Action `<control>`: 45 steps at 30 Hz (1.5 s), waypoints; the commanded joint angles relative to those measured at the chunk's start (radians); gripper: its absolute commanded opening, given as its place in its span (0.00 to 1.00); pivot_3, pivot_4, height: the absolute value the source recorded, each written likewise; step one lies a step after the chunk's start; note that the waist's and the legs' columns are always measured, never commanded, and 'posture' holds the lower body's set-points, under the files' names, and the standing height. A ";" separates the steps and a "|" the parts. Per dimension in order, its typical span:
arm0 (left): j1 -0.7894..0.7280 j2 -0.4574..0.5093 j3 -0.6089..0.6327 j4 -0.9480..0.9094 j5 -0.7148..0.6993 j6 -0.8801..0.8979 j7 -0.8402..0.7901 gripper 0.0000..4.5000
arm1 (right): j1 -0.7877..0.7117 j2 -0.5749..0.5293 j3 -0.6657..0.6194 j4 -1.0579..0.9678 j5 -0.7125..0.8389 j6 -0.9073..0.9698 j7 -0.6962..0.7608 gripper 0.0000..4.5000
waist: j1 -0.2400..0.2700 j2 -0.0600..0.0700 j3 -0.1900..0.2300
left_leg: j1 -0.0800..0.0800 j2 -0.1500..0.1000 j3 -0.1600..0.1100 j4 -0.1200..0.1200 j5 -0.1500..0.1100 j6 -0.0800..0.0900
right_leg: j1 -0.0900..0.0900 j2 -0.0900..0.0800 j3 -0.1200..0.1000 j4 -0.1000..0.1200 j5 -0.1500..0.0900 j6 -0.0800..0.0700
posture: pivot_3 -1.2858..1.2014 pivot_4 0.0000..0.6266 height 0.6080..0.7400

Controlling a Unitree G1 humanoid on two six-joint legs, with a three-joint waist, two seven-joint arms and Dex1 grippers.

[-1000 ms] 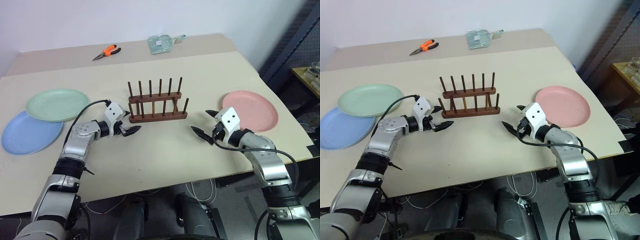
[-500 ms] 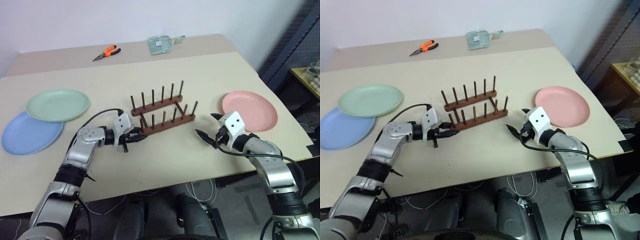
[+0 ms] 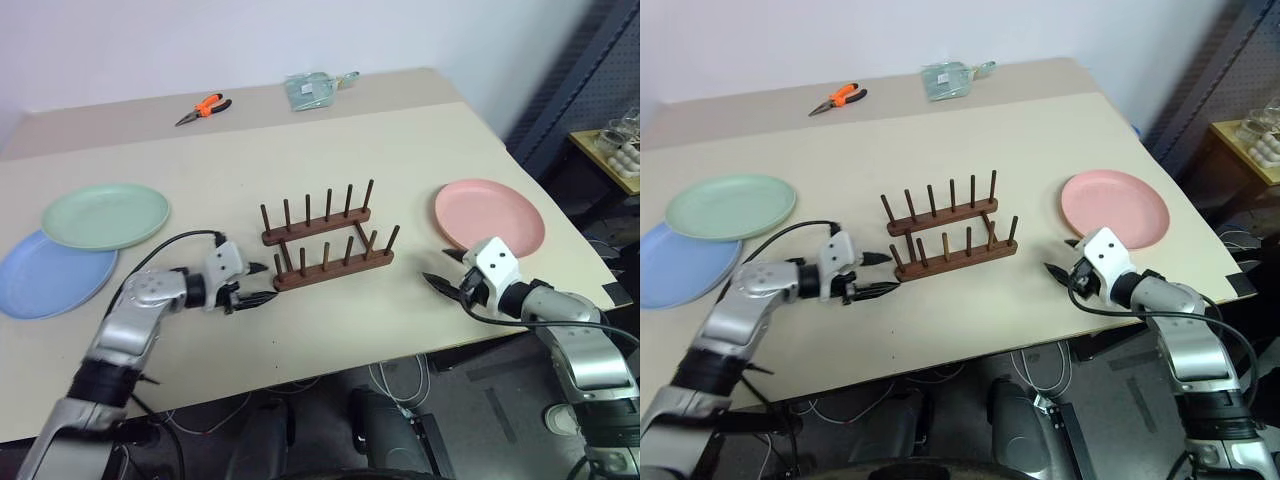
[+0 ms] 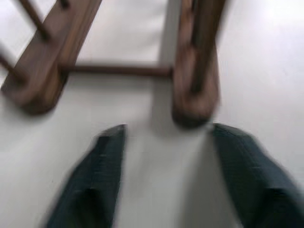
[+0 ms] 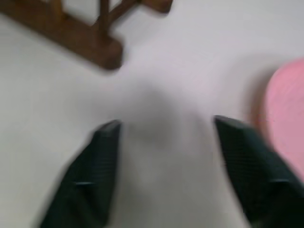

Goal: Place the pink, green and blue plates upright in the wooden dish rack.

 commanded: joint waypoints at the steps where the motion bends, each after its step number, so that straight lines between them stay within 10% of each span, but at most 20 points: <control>1: 0.107 0.020 0.007 -0.138 -0.081 0.159 -0.009 0.24 | 0.008 0.005 0.041 -0.096 0.022 0.018 0.029 0.24 | -0.002 0.001 0.000 | 0.001 0.001 0.001 0.000 0.000 0.000 | 0.001 0.000 0.000 0.000 -0.001 0.001 | 0.52 0.24 0.99; 4: 0.144 -0.019 -0.038 -0.258 -0.118 0.258 0.030 0.01 | 0.004 0.026 0.096 -0.104 -0.017 0.023 0.011 0.01 | 0.002 0.001 0.000 | 0.002 0.001 0.003 0.000 0.000 0.000 | 0.001 0.000 0.000 0.000 -0.004 0.000 | 0.52 0.24 0.99; 15: 0.041 -0.309 -0.077 -0.111 0.054 0.217 0.446 0.01 | -0.180 0.160 0.238 0.092 -0.198 0.028 -0.164 0.01 | 0.043 0.001 -0.002 | 0.001 -0.005 0.003 0.003 0.000 0.000 | 0.003 -0.002 0.001 -0.001 -0.003 0.000 | 0.52 0.24 0.99; 25: -0.008 -0.331 -0.060 -0.002 0.082 0.156 0.552 0.01 | -0.280 0.216 0.219 0.228 -0.227 -0.010 -0.234 0.01 | 0.027 0.001 -0.003 | 0.006 -0.005 0.003 0.002 0.000 0.000 | 0.007 -0.001 0.001 0.000 -0.003 0.000 | 0.52 0.24 0.99; 33: 0.007 -0.327 -0.059 -0.063 0.049 0.131 0.514 0.00 | -0.163 0.074 0.061 0.016 -0.214 -0.003 -0.228 0.72 | 0.029 0.002 -0.003 | 0.005 -0.005 0.003 0.001 0.000 0.000 | 0.006 -0.002 0.001 -0.001 -0.003 0.001 | 0.52 0.24 0.99; 42: -0.003 -0.359 -0.117 -0.218 -0.062 0.138 0.373 0.00 | -0.121 -0.003 0.032 0.111 -0.339 0.052 -0.329 0.72 | 0.029 0.001 -0.002 | 0.003 -0.005 0.003 0.001 0.000 0.000 | 0.005 -0.002 0.001 -0.002 -0.004 0.001 | 0.52 0.24 0.99; 45: -0.015 -0.384 -0.131 -0.257 -0.094 0.154 0.357 0.00 | -0.150 0.018 0.040 0.164 -0.337 0.045 -0.344 0.53 | 0.029 0.001 -0.002 | 0.002 -0.005 0.003 0.002 0.000 0.000 | 0.004 -0.002 0.001 -0.002 -0.004 0.001 | 0.52 0.24 0.99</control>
